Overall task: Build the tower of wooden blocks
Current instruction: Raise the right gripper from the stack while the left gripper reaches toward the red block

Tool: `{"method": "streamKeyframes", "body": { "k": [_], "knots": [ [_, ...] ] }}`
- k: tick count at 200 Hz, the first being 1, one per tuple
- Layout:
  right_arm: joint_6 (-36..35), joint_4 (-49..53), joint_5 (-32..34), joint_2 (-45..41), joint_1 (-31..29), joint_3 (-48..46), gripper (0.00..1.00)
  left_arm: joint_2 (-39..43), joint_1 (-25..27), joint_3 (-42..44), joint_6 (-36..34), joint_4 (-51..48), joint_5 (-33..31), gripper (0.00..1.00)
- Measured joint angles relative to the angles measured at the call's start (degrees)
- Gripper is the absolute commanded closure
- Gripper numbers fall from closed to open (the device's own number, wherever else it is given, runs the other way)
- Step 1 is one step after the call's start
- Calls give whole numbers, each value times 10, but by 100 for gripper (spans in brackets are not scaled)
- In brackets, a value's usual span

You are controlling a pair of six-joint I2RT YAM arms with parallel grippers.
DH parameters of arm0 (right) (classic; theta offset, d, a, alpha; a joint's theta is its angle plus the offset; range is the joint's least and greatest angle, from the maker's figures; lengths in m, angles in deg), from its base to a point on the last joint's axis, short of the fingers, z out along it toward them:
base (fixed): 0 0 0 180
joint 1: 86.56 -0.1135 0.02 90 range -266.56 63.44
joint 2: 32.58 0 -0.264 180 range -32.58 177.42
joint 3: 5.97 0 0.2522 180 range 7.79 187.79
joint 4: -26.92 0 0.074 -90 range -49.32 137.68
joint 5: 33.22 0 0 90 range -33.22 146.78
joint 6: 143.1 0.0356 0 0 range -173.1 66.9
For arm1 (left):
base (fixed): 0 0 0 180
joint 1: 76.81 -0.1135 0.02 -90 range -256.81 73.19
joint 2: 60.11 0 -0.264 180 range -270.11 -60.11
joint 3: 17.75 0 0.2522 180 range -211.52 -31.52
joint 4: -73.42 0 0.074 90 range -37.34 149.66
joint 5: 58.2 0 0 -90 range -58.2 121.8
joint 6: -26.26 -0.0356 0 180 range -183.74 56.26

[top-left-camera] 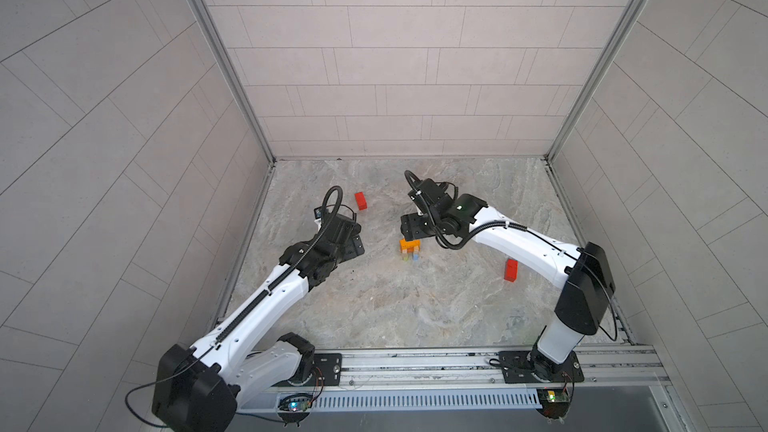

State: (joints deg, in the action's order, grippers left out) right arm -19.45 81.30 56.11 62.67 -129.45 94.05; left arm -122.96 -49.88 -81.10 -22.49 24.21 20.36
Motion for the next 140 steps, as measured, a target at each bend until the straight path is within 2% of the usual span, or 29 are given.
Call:
{"method": "streamKeyframes", "body": {
  "k": [44, 91, 110, 140],
  "knots": [
    [-34, -62, -7, -133, 23, -111, 11, -103, -3, -113, -21, -42, 0, 11],
    [-54, -111, -34, -220, 60, -208, 8, -241, -5, -258, -47, -81, -15, 7],
    [-51, -136, -41, -252, 79, -252, 10, -296, -8, -314, -57, -90, -17, 8],
    [-33, -167, -45, -288, 98, -317, 14, -381, -18, -386, -67, -100, -17, 15]
  ]
}}
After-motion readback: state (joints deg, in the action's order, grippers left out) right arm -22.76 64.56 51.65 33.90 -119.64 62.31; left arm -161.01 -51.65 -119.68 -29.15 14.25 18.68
